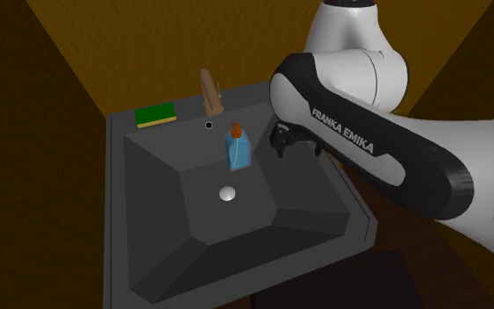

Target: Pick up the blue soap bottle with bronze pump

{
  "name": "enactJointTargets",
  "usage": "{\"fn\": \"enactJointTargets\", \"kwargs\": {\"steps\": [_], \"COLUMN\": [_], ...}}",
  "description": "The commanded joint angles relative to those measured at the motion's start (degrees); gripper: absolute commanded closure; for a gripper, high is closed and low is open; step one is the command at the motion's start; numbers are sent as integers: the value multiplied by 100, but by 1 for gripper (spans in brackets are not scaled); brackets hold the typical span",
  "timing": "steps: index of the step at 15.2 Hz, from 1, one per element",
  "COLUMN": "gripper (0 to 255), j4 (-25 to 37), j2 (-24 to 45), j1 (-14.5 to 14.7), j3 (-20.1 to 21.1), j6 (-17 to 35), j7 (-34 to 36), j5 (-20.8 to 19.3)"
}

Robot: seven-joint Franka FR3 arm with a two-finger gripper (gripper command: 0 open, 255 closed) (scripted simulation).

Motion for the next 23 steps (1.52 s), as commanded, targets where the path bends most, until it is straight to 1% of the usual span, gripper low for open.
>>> {"fn": "enactJointTargets", "kwargs": {"steps": [1, 6, 11, 16, 20, 23], "gripper": [0, 0, 0, 0, 0, 0], "j4": [306, 1083, 2060, 3280, 4494, 4345], "j2": [487, 1585, 2732, 3931, 4948, 5002], "j1": [1, 67, 224, 508, 826, 829], "j3": [125, 407, 578, 616, 557, 539], "j6": [195, 523, 657, 573, 332, 534], "j7": [153, 608, 1081, 1493, 1722, 1736], "j5": [-76, -362, -783, -1244, -1570, -1588]}}
